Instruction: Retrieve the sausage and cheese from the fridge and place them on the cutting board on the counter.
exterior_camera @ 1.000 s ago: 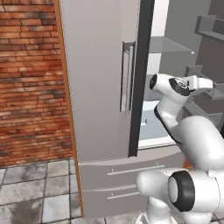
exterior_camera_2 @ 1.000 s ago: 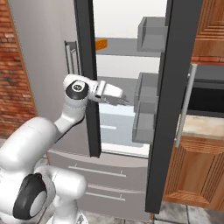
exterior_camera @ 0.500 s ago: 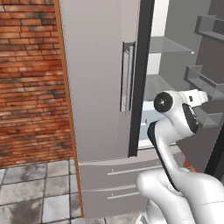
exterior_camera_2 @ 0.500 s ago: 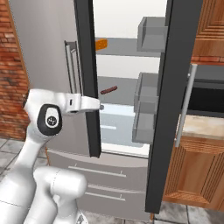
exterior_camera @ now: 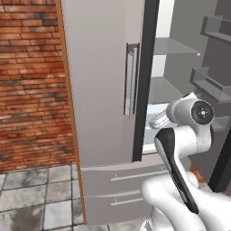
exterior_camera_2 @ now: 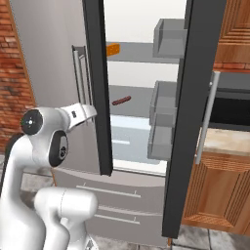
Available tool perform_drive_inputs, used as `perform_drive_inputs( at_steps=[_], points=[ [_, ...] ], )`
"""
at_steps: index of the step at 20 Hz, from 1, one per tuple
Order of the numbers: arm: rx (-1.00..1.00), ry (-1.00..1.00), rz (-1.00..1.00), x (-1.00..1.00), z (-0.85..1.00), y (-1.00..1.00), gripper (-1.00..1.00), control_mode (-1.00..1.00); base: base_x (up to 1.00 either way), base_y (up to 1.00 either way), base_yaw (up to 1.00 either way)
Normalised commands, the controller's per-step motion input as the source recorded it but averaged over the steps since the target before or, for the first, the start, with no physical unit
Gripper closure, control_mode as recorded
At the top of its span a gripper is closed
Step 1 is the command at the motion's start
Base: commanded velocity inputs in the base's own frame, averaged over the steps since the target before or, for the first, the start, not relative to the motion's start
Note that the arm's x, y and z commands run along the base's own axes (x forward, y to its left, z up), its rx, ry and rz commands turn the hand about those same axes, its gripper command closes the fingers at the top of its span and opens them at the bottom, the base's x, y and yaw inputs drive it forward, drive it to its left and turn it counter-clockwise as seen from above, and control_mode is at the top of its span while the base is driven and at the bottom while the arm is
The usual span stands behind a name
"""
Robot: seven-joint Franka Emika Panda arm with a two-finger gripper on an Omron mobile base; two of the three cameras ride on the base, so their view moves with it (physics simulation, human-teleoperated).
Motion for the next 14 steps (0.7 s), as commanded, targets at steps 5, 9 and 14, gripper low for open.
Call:
perform_drive_inputs(
  at_steps=[5,9,14],
  points=[
    [0.26,0.12,0.07,-0.01,0.21,0.55,-1.0,-1.0,0.0,0.0,0.0],
    [0.01,-0.06,-0.17,-0.11,0.01,0.31,-1.0,-1.0,0.0,0.0,0.0],
    [0.04,0.0,-0.22,0.0,0.05,0.11,-1.0,-1.0,0.0,0.0,0.0]
  ],
)
